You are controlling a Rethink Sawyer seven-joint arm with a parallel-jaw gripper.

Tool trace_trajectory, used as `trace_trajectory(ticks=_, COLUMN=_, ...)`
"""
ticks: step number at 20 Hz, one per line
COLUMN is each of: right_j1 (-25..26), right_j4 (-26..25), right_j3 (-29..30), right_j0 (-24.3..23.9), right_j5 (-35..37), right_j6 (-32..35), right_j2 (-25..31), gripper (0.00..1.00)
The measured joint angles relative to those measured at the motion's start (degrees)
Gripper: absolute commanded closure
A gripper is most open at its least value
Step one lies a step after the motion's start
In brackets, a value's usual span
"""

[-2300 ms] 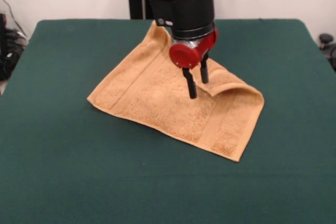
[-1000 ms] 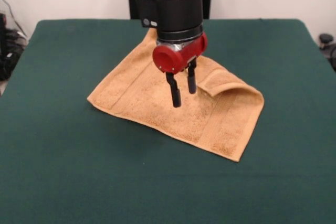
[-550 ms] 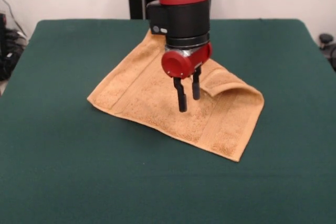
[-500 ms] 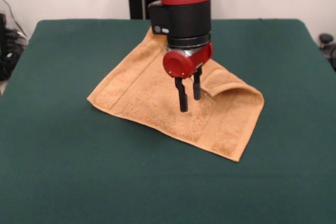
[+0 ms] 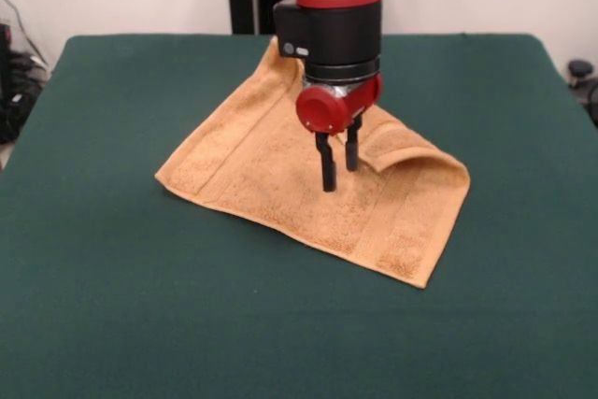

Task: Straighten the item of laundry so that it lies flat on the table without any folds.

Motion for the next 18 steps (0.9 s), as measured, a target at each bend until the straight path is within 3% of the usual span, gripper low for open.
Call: trace_trajectory(ticks=18, right_j1=0.4, right_j4=2.8, right_j3=0.1, right_j0=1.2, right_j5=-1.3, right_j6=0.0, right_j2=-3.4, gripper=0.00)
